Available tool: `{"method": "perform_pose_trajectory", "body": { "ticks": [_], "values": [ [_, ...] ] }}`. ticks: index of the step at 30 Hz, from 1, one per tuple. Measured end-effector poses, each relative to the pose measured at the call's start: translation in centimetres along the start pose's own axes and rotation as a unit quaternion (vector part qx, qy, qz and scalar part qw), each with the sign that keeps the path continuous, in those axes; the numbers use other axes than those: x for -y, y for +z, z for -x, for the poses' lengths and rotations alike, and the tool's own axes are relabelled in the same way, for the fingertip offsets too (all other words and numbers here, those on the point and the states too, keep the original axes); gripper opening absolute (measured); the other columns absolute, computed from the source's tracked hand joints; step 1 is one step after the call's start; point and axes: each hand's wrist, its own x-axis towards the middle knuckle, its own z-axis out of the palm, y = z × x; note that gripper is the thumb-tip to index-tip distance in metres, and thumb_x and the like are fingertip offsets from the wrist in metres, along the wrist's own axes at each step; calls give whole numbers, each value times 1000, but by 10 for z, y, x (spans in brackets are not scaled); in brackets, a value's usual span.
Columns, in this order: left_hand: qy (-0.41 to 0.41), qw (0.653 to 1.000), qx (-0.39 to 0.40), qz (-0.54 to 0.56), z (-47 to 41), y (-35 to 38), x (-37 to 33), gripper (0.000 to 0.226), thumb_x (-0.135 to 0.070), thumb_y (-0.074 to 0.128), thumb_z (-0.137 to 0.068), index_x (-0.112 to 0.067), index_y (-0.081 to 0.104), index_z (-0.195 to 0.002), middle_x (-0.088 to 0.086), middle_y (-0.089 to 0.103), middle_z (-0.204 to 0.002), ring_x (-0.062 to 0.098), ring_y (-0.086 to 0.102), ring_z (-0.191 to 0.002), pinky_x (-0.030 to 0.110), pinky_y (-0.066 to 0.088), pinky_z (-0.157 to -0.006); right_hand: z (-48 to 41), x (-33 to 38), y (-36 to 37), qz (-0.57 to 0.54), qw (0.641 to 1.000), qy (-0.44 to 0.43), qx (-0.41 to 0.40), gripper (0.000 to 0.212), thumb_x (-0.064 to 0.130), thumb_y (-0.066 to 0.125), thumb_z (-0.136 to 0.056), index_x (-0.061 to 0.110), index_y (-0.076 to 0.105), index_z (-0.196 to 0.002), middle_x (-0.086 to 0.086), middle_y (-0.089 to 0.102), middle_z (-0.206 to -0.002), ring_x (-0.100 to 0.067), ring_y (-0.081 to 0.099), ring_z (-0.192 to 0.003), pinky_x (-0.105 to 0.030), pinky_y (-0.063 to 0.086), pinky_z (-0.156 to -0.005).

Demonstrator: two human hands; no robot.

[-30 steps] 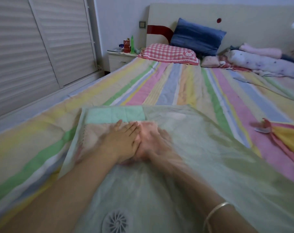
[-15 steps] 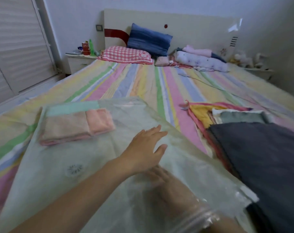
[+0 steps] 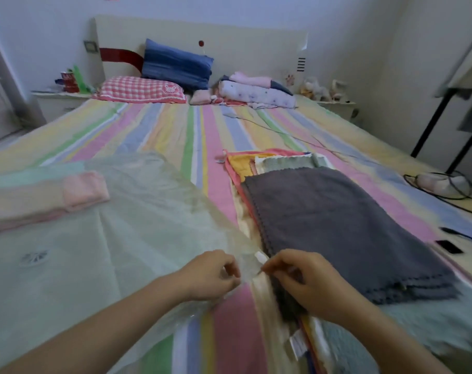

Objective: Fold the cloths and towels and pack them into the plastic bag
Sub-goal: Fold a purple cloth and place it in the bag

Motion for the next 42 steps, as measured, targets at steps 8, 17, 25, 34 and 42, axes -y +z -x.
{"method": "perform_pose_trajectory", "body": {
  "ticks": [8,17,25,34,42],
  "values": [
    [49,995,-52,67,1,17,-17,17,-35,59,-84,-29,69,-96,-18,68,-94,1,63,-78,24,51,-76,28,-46,-17,108,993,-10,-41,10,36,67,-87,42,61,-93,27,56,-96,5,47,-99,-21,46,-80],
    [190,965,-174,52,-10,37,-60,30,-33,66,-77,-32,59,-107,-16,56,-109,2,58,-90,24,50,-71,35,-56,-20,175,984,-30,-5,26,49,68,-82,38,63,-106,27,59,-112,3,52,-105,-23,48,-88],
    [166,960,-204,92,-24,39,-67,15,-31,62,-82,-28,69,-96,-15,66,-97,1,58,-80,33,52,-71,27,-51,-13,111,982,26,-149,23,53,50,-89,36,65,-84,18,65,-72,-1,59,-66,-32,50,-59],
    [88,896,-182,396,-18,-11,-62,8,-13,59,-94,-14,63,-87,6,69,-87,20,66,-87,45,49,-94,20,-48,-22,247,931,22,-268,25,13,73,-77,24,64,-98,7,67,-86,-20,64,-77,-31,45,-57],
    [46,808,-296,508,14,-84,-13,19,2,50,-95,-7,62,-83,-1,66,-77,8,62,-81,39,46,-105,-4,-46,-32,191,928,96,-306,14,25,62,-89,24,58,-75,6,58,-68,-25,59,-71,-32,37,-49]
  ]
}}
